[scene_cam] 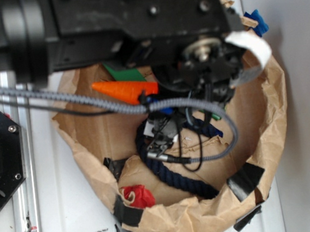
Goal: Grab the carrot.
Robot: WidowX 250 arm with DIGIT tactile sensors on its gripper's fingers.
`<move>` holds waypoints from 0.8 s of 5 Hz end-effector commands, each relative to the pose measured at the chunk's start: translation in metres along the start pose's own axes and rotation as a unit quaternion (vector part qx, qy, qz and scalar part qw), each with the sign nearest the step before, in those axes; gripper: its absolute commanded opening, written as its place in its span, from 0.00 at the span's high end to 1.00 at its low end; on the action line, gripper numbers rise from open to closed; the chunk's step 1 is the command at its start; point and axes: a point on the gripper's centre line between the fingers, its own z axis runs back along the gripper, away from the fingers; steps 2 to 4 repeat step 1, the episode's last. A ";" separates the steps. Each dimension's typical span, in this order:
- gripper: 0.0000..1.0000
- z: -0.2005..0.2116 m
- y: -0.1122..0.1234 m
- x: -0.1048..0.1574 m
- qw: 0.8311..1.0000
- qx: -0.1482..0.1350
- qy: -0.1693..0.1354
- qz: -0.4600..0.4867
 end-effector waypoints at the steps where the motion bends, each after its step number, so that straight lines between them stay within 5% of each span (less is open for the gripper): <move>1: 1.00 0.017 -0.004 0.005 0.999 -0.002 -0.029 0.043; 4: 1.00 0.017 -0.004 0.005 0.999 -0.002 -0.029 0.043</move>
